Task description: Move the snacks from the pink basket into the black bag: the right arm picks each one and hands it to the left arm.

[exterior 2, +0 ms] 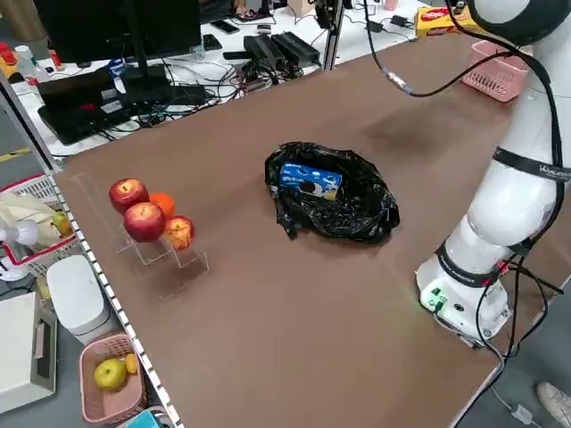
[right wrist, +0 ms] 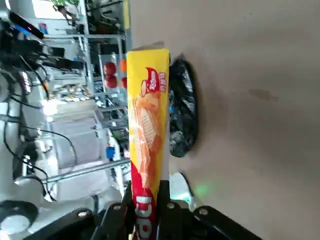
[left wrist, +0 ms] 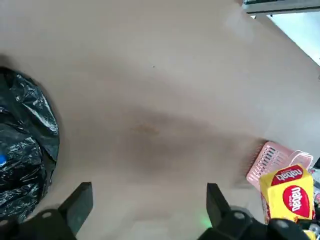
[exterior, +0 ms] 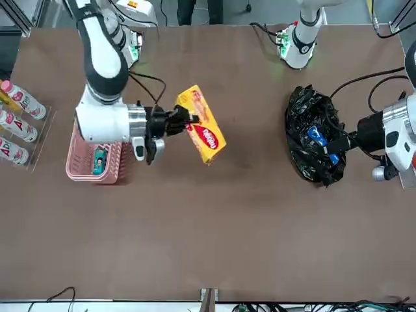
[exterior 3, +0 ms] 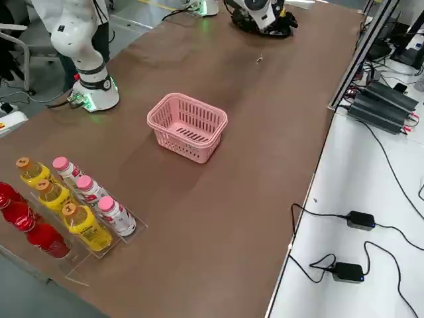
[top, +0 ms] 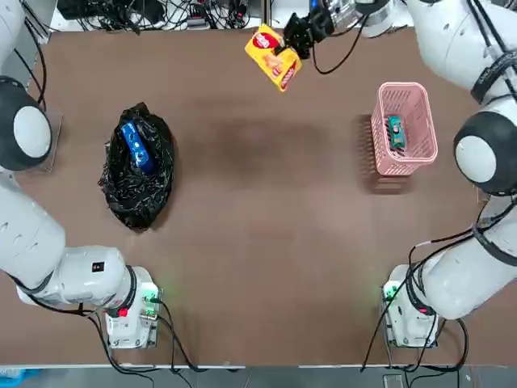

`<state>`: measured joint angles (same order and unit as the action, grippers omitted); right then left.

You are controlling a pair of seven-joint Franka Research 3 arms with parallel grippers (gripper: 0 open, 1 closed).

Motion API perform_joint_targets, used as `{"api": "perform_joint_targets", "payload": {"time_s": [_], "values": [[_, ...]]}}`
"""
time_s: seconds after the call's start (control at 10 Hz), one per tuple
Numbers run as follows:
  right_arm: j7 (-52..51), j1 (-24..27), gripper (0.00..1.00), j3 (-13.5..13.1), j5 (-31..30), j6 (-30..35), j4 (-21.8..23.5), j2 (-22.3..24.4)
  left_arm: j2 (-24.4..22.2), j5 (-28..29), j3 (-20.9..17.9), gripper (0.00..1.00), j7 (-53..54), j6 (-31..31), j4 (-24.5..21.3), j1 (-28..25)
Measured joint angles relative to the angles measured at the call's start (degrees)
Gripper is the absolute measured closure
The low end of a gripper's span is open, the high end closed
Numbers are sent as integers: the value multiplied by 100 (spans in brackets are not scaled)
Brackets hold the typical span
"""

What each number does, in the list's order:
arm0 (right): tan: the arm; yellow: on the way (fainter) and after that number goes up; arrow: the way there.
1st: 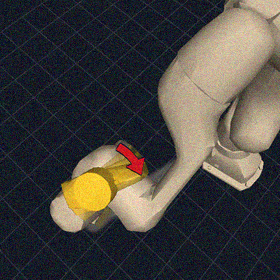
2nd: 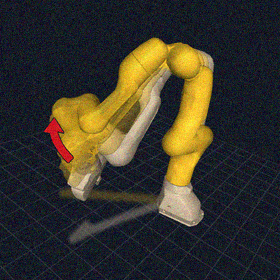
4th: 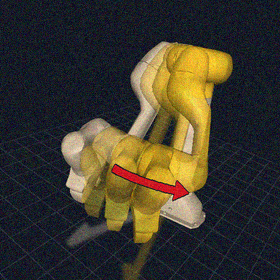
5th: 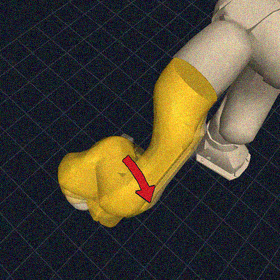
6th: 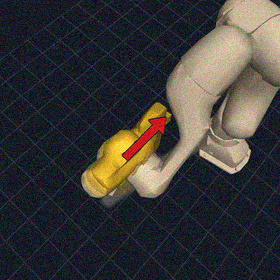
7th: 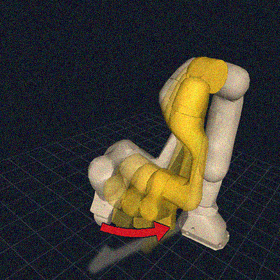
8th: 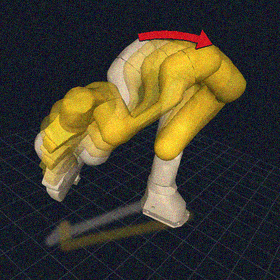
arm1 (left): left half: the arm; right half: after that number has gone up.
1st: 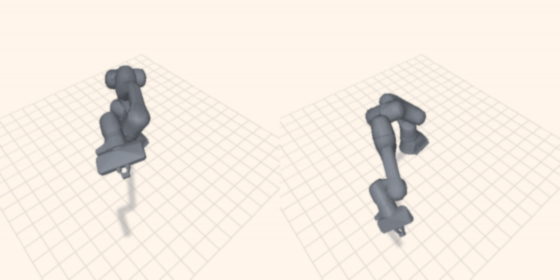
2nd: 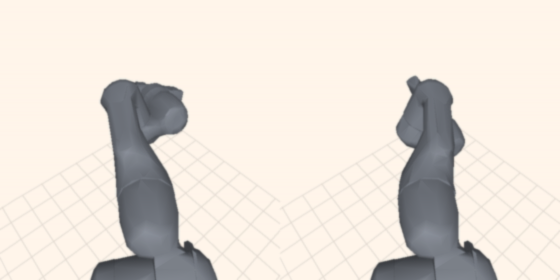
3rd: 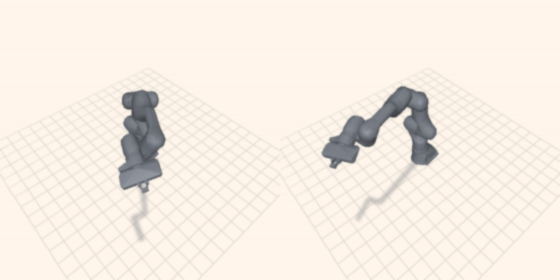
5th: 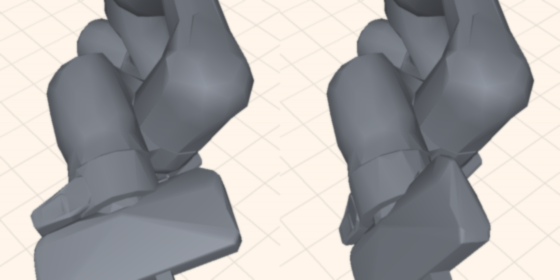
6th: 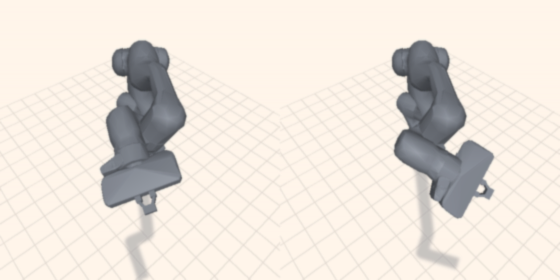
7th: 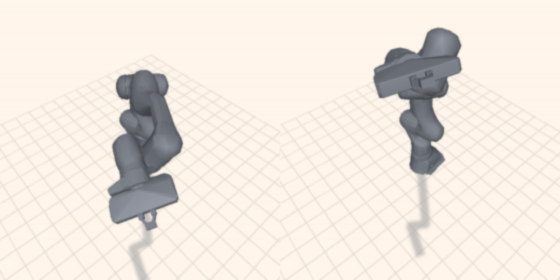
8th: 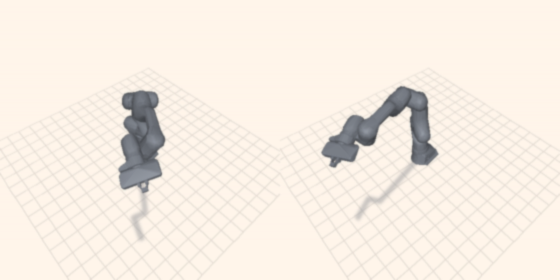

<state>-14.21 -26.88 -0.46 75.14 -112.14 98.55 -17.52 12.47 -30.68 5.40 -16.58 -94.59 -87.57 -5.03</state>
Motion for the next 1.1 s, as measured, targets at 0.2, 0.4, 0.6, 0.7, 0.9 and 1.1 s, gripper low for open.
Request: {"api": "perform_joint_targets", "payload": {"time_s": [0.2, 0.4, 0.6, 0.7, 0.9, 1.1], "values": [[57, -266, 78, -2, 759, -491, -77, -114, -8, -392, 1, 0, 129, -90, -174, -84], [95, -675, 78, 0, 1594, -1222, -241, -241, -29, -913, 39, 0, 368, -353, -560, -70], [125, -1130, 78, 1, 2360, -1983, -581, -491, -58, -1217, 274, 0, 403, -657, -773, -45], [134, -1327, 78, 1, 2682, -2320, -779, -636, -134, -1378, 482, 0, 403, -875, -893, -34], [146, -1672, 79, 1, 3247, -2964, -1091, -887, -384, -1554, 643, 0, 397, -1020, -1113, 1], [194, -1819, 79, 0, 3385, -3234, -1302, -1039, -480, -1617, 784, 1, 398, -1153, -1214, -1]]}}
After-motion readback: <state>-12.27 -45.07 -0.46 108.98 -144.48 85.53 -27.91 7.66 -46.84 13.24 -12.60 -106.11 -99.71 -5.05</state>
